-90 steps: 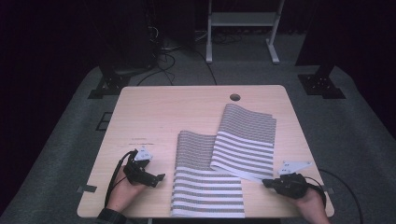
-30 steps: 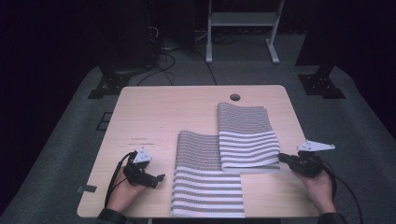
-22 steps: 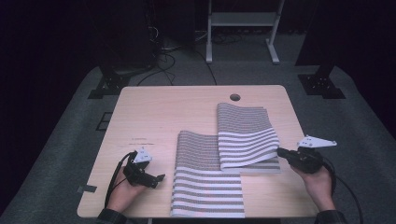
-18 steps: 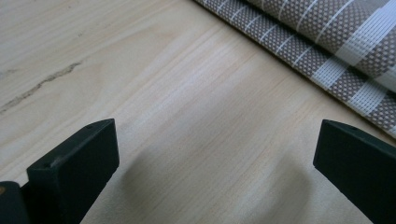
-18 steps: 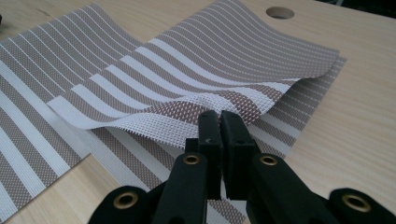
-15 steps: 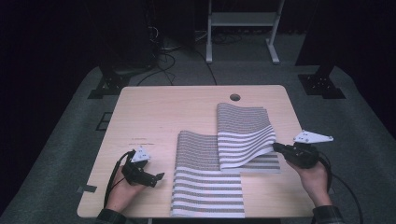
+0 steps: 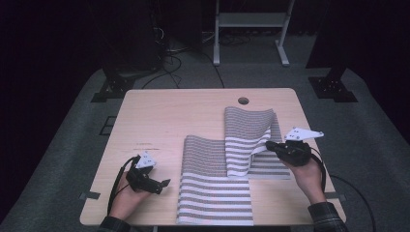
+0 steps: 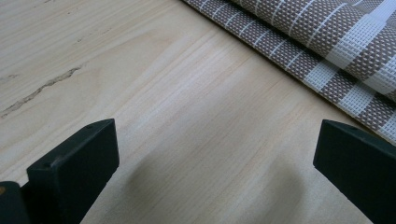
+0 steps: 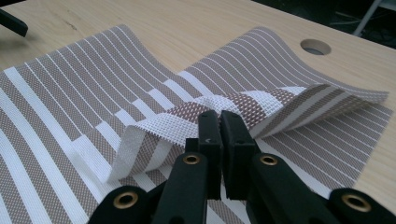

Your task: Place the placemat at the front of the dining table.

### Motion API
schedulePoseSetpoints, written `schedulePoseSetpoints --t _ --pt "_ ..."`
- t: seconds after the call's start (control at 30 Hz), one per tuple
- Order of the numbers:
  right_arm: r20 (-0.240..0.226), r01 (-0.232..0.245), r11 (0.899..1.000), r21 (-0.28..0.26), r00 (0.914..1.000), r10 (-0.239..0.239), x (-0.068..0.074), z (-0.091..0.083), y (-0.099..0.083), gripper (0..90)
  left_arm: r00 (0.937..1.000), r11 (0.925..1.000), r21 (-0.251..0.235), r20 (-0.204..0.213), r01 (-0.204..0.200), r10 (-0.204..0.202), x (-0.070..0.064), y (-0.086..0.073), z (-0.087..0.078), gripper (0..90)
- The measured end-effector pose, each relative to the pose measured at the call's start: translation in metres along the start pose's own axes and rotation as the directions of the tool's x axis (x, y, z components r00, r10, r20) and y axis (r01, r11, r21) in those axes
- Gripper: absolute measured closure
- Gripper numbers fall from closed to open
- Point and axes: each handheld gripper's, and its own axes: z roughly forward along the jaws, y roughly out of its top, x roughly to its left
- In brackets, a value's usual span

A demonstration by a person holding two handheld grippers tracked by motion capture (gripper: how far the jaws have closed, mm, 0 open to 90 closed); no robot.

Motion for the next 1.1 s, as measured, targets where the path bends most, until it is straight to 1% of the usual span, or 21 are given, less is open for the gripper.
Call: schedulePoseSetpoints --t 0.07,0.13,0.17,0.23,0.3,0.33,0.37,0.4,0.43,0.5,0.53,0.57,0.6,0.7,0.73,0.87,0.9,1.0,1.1 --pt "-0.008 0.011 1.000 0.011 0.9999 -0.011 0.002 0.006 0.003 87.3 1.0000 1.0000 0.002 0.004 0.007 -0.007 0.001 -0.001 0.000 0.0" --pt "-0.009 0.016 1.000 0.009 0.9998 -0.016 0.003 0.009 0.005 87.3 1.0000 1.0000 0.005 0.001 0.008 -0.008 0.002 -0.002 0.001 0.0" --pt "-0.019 0.016 1.000 0.008 0.9997 -0.015 0.005 0.013 0.009 87.3 1.0000 0.9999 0.008 0.002 0.008 -0.009 0.003 -0.003 0.000 0.0" --pt "-0.022 0.021 1.000 0.005 0.9995 -0.020 0.006 0.015 0.011 87.3 0.9999 0.9999 0.002 -0.001 0.012 -0.012 0.004 -0.003 0.000 0.0" --pt "-0.036 0.027 1.000 -0.004 0.9990 -0.027 0.011 0.022 0.018 87.3 1.0000 1.0000 0.002 -0.003 0.009 -0.009 0.004 -0.003 -0.002 0.0" --pt "-0.045 0.031 1.000 0.004 0.9985 -0.030 0.013 0.025 0.020 87.3 1.0000 1.0000 0.004 -0.003 0.007 -0.007 0.004 -0.004 -0.002 0.0" --pt "-0.045 0.031 1.000 0.004 0.9985 -0.030 0.013 0.025 0.020 87.3 1.0000 1.0000 0.004 -0.003 0.007 -0.007 0.004 -0.004 -0.002 0.0" --pt "-0.047 0.047 0.999 0.005 0.9978 -0.046 0.017 0.030 0.023 87.3 1.0000 1.0000 0.004 -0.003 0.005 -0.005 0.004 -0.004 -0.002 0.0" --pt "-0.054 0.048 0.999 0.002 0.9974 -0.047 0.018 0.032 0.025 87.3 1.0000 1.0000 0.004 -0.003 0.005 -0.005 0.004 -0.005 -0.003 0.0" --pt "-0.068 0.047 0.999 -0.004 0.9965 -0.047 0.020 0.036 0.029 87.3 1.0000 1.0000 0.001 -0.001 0.007 -0.007 0.004 -0.005 -0.003 0.0" --pt "-0.068 0.047 0.999 -0.004 0.9965 -0.047 0.020 0.036 0.029 87.3 1.0000 1.0000 0.001 -0.001 0.007 -0.007 0.004 -0.005 -0.003 0.0" --pt "-0.082 0.046 0.999 -0.017 0.9956 -0.047 0.022 0.039 0.031 87.4 1.0000 1.0000 0.002 -0.003 0.003 -0.003 0.004 -0.007 -0.004 0.0" --pt "-0.082 0.046 0.999 -0.017 0.9956 -0.047 0.022 0.039 0.031 87.4 1.0000 1.0000 0.002 -0.003 0.003 -0.003 0.004 -0.007 -0.004 0.0" --pt "-0.106 0.004 0.999 -0.032 0.9944 -0.007 0.021 0.046 0.034 87.4 0.9999 0.9999 0.002 -0.001 0.010 -0.010 0.005 -0.010 -0.006 0.0" --pt "-0.111 0.000 1.000 -0.026 0.9939 -0.003 0.021 0.048 0.035 87.5 0.9999 0.9999 0.003 -0.003 0.011 -0.011 0.005 -0.011 -0.006 0.0" --pt "-0.129 -0.002 1.000 -0.028 0.9917 -0.001 0.023 0.052 0.039 87.5 0.9998 0.9998 0.000 -0.002 0.021 -0.021 0.005 -0.015 -0.007 0.0" --pt "-0.132 0.006 1.000 -0.030 0.9912 -0.010 0.024 0.053 0.041 87.5 0.9997 0.9997 0.005 0.000 0.024 -0.024 0.005 -0.016 -0.007 0.0" --pt "-0.147 0.019 0.999 -0.028 0.9889 -0.023 0.030 0.060 0.050 87.4 0.9999 0.9996 0.025 -0.006 0.013 -0.012 0.004 -0.016 -0.006 0.0" --pt "-0.155 0.022 0.999 -0.034 0.9876 -0.027 0.033 0.064 0.055 87.4 0.9999 0.9997 0.021 -0.006 0.011 -0.010 0.004 -0.018 -0.005 0.0"
